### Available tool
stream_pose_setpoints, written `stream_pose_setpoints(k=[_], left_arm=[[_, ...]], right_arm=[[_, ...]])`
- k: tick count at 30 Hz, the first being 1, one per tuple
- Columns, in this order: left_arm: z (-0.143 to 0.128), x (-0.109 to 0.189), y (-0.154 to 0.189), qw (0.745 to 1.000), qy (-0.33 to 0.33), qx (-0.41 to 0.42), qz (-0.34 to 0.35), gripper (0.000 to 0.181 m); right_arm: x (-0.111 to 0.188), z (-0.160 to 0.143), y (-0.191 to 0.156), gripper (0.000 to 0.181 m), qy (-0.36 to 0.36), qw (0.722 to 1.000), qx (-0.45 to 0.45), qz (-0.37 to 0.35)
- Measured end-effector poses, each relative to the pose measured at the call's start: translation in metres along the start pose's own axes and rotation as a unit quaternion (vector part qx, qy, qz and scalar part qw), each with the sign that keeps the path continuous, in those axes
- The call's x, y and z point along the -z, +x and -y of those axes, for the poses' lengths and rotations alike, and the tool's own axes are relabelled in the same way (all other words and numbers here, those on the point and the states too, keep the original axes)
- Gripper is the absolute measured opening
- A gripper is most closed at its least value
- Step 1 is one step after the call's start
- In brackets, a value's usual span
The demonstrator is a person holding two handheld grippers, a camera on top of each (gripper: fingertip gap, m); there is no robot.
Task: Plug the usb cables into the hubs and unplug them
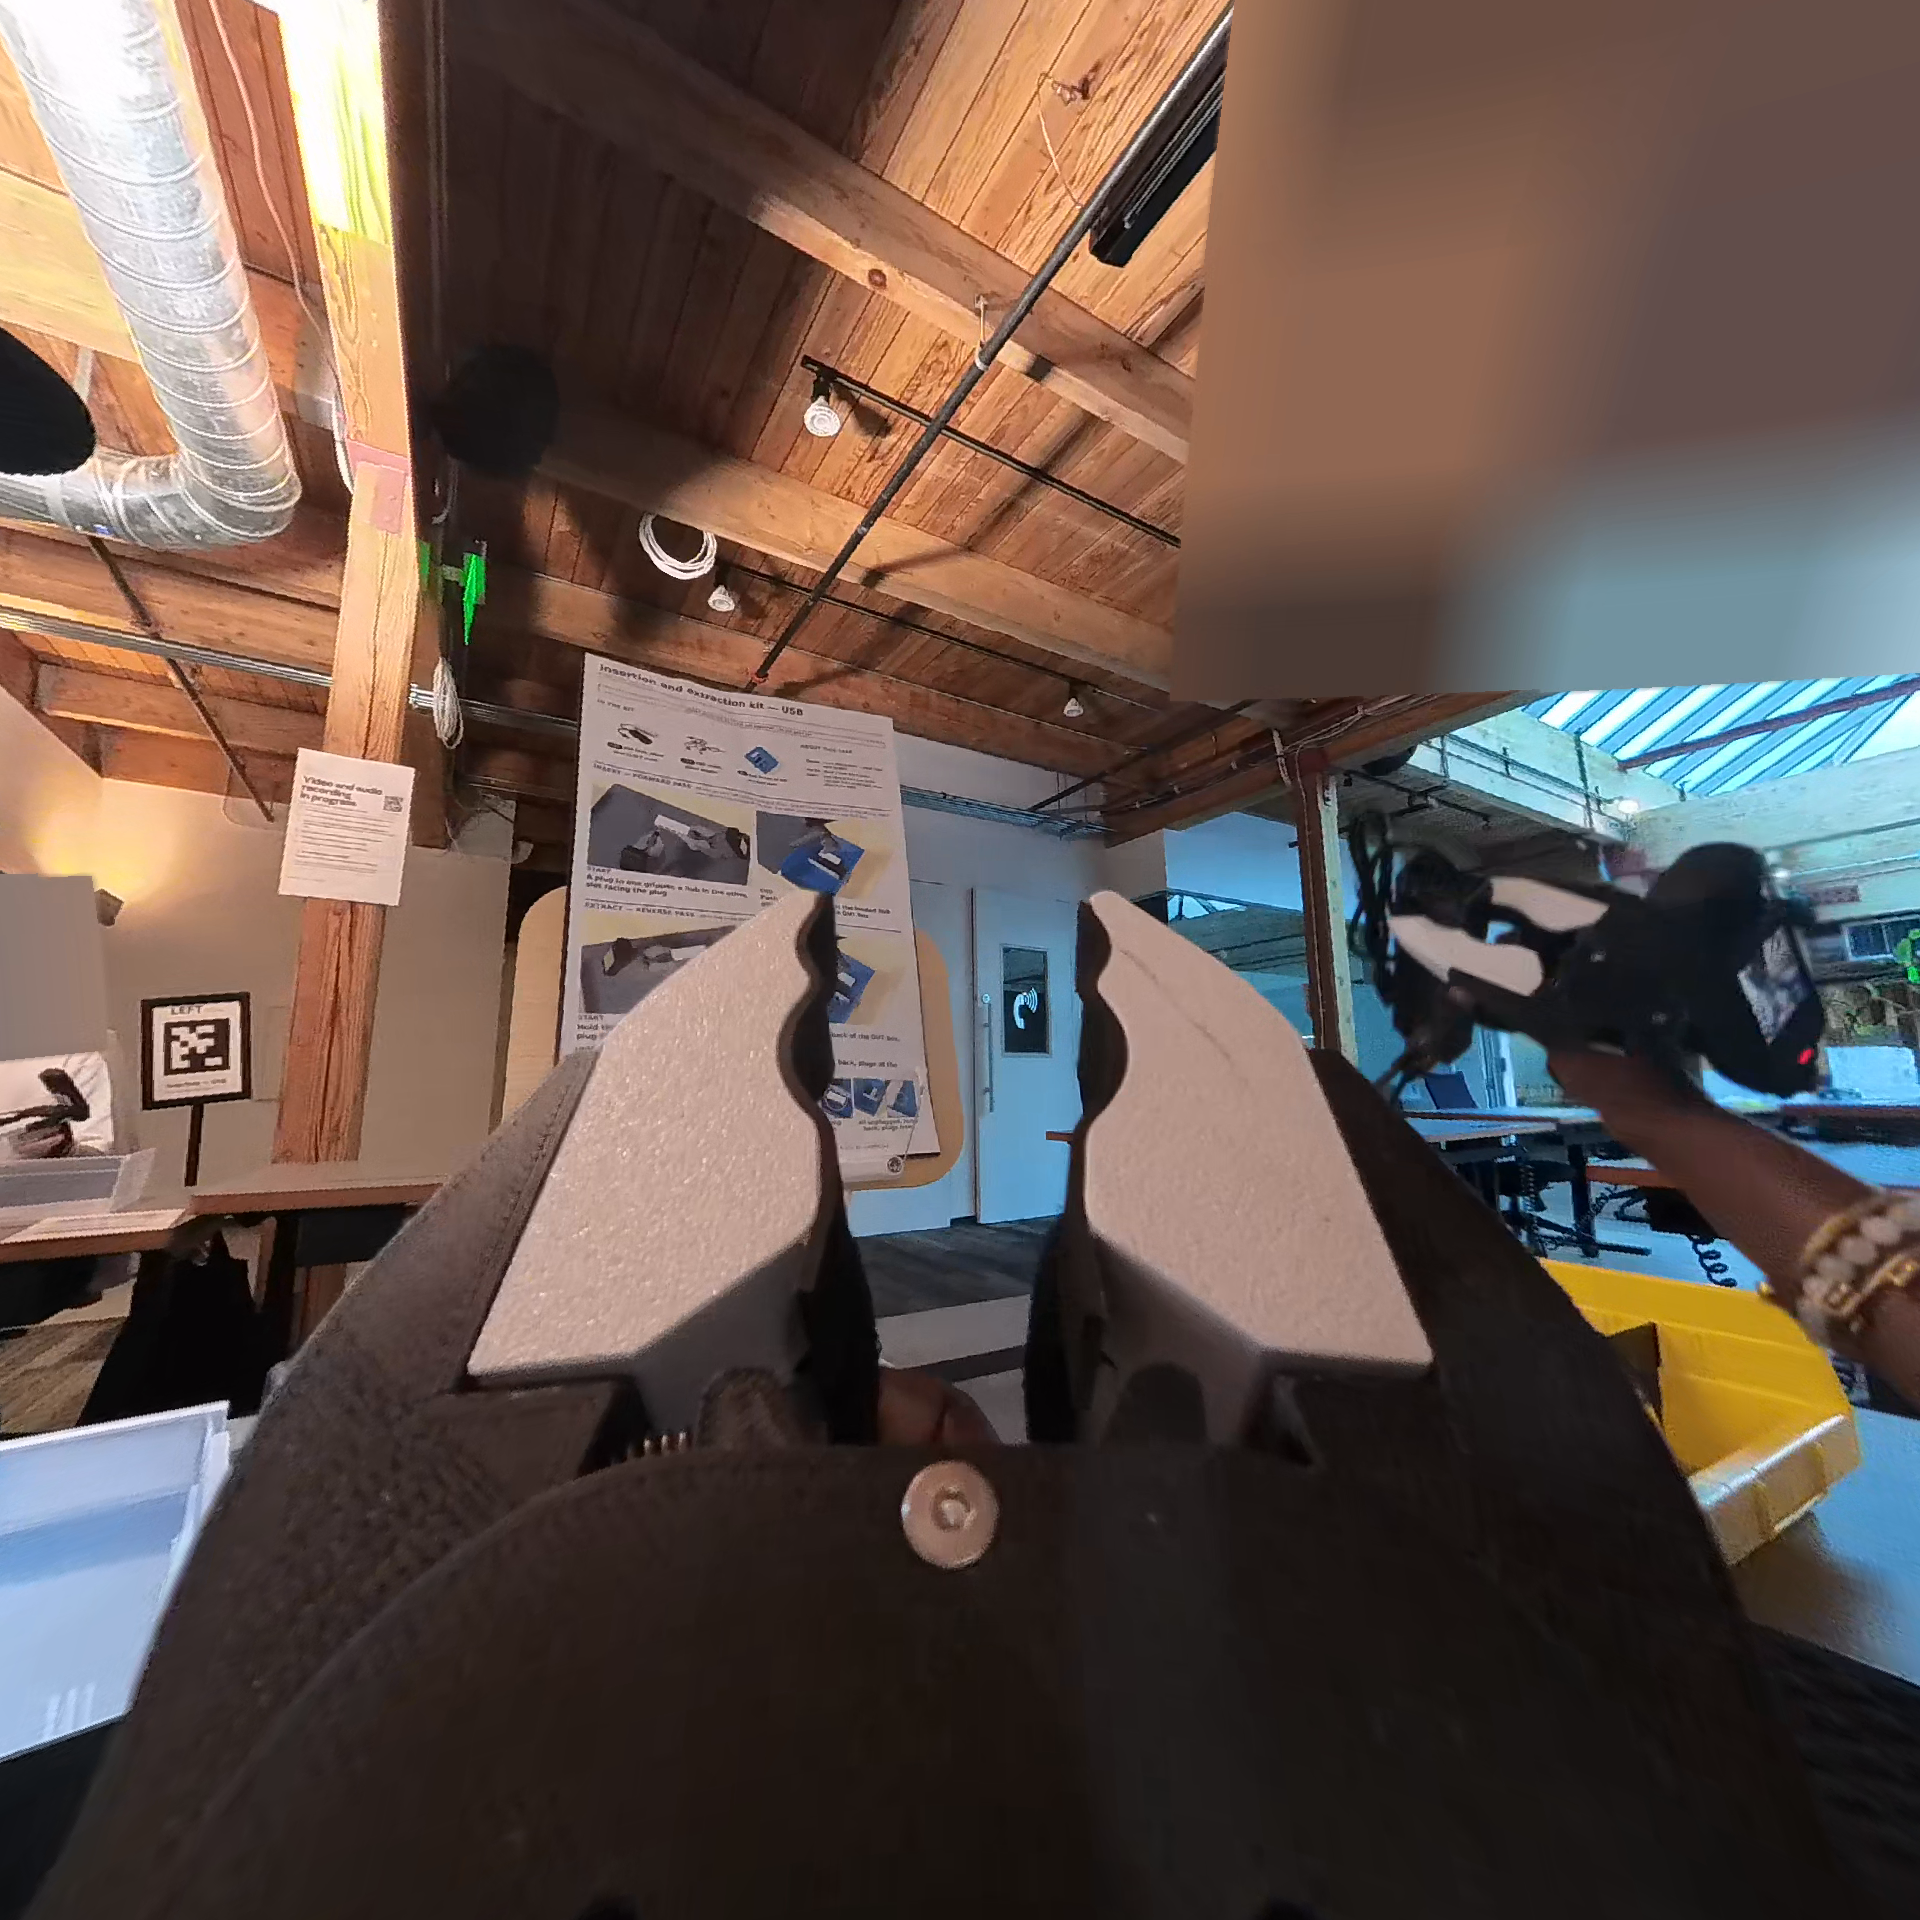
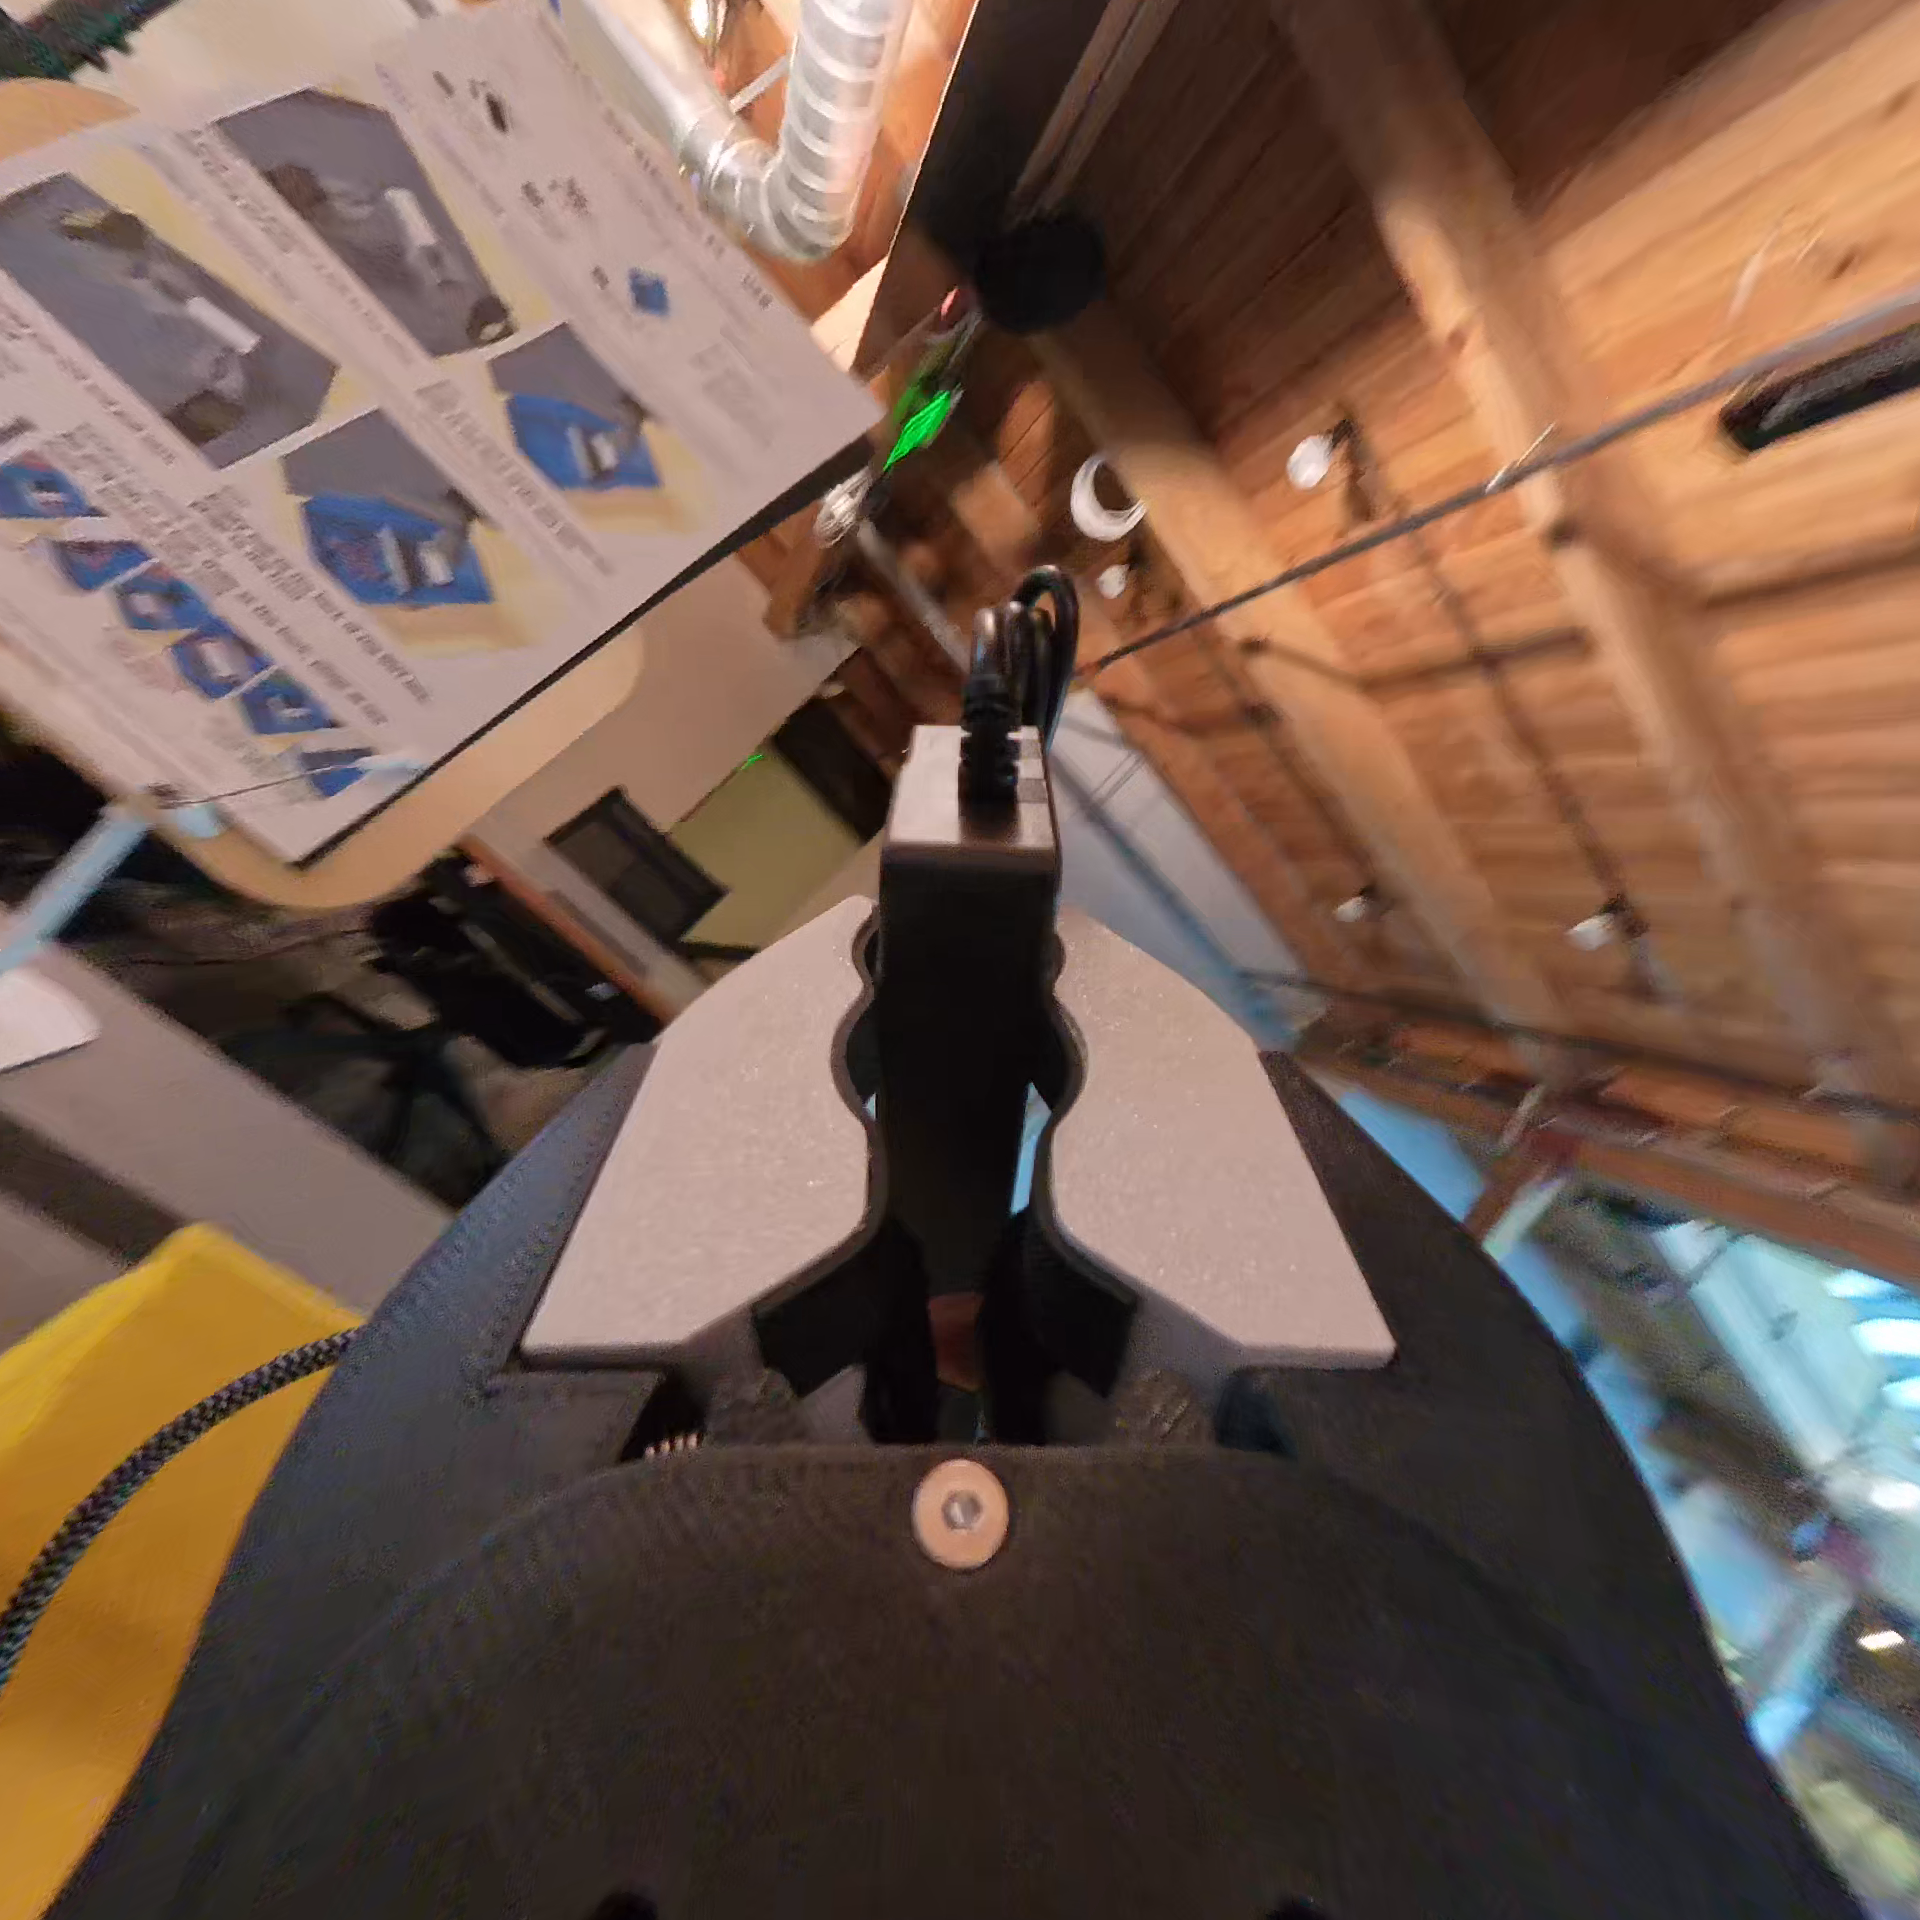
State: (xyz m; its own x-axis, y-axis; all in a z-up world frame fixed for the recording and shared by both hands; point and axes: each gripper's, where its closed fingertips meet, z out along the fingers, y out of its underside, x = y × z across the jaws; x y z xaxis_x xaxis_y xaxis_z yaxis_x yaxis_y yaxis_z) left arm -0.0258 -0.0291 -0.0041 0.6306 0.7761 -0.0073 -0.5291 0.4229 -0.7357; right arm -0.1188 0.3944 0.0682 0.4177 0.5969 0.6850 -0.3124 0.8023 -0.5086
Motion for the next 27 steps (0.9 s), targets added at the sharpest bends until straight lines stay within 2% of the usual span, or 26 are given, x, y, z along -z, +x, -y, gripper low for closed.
stream_pose_setpoints(k=[2, 5, 8, 10, 16, 17, 20, 24, 27], left_arm=[[-0.001, 0.000, 0.001, 1.000, -0.003, 0.000, -0.003, 0.044], [-0.002, -0.001, 0.003, 1.000, -0.008, -0.009, -0.007, 0.044], [-0.003, -0.001, 0.003, 1.000, -0.011, -0.013, -0.008, 0.044], [-0.005, -0.002, 0.003, 1.000, -0.012, -0.008, -0.007, 0.044], [-0.011, -0.003, 0.008, 1.000, -0.021, -0.007, -0.015, 0.044], [-0.011, -0.003, 0.008, 1.000, -0.022, -0.009, -0.017, 0.044], [-0.011, -0.004, 0.009, 0.999, -0.024, -0.011, -0.018, 0.044], [-0.011, -0.004, 0.009, 0.999, -0.028, -0.017, -0.021, 0.043], [-0.011, -0.004, 0.009, 0.999, -0.029, -0.029, -0.021, 0.043]], right_arm=[[0.004, -0.026, -0.018, 0.025, -0.039, 0.995, -0.082, 0.032], [0.010, -0.073, -0.036, 0.026, -0.127, 0.963, -0.227, 0.065], [0.021, -0.113, -0.055, 0.025, -0.230, 0.927, -0.279, 0.103], [0.029, -0.129, -0.072, 0.026, -0.288, 0.902, -0.285, 0.148], [0.050, -0.150, -0.114, 0.026, -0.412, 0.849, -0.188, 0.272], [0.053, -0.152, -0.124, 0.026, -0.430, 0.834, -0.164, 0.303], [0.067, -0.162, -0.158, 0.026, -0.488, 0.766, -0.096, 0.407], [0.071, -0.160, -0.183, 0.026, -0.500, 0.710, -0.014, 0.496], [0.078, -0.156, -0.185, 0.028, -0.505, 0.669, 0.025, 0.545]])
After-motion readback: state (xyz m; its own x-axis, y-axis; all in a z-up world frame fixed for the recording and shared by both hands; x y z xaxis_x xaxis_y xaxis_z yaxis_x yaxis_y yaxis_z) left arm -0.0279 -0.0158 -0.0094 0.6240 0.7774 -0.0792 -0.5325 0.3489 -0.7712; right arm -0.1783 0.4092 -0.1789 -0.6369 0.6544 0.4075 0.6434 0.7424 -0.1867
